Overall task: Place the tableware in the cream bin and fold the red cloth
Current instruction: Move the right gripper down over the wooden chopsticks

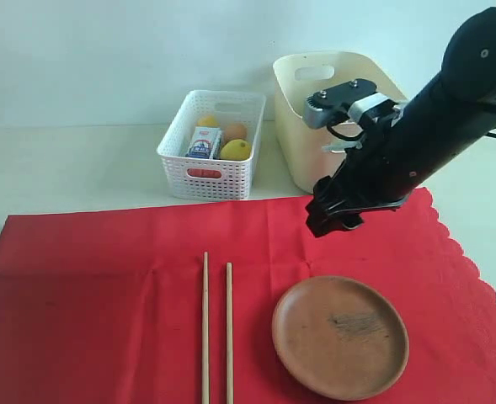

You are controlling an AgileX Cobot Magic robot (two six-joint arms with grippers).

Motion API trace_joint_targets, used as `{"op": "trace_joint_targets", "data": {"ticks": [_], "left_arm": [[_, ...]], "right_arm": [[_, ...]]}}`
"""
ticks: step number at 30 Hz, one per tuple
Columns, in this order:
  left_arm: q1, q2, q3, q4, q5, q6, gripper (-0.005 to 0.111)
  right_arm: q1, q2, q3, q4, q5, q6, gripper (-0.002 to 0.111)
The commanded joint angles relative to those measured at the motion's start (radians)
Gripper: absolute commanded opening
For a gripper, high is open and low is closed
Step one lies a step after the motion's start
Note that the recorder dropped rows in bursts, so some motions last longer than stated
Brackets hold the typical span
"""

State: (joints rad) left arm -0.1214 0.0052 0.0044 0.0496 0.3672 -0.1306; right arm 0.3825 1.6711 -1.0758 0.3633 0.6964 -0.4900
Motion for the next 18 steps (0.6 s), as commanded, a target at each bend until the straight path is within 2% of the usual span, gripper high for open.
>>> {"op": "trace_joint_targets", "data": {"ticks": [1, 10, 18], "left_arm": [[-0.008, -0.005, -0.004, -0.007, -0.011, -0.004, 0.0], [-0.008, -0.005, -0.004, -0.007, -0.011, -0.004, 0.0], [-0.008, -0.005, -0.004, -0.007, -0.011, -0.004, 0.0]], "right_arm": [[0.002, 0.001, 0.001, 0.004, 0.001, -0.002, 0.062], [0.019, 0.001, 0.001, 0.111, 0.103, 0.005, 0.062], [0.218, 0.012, 0.001, 0.096, 0.098, 0.069, 0.062]]}}
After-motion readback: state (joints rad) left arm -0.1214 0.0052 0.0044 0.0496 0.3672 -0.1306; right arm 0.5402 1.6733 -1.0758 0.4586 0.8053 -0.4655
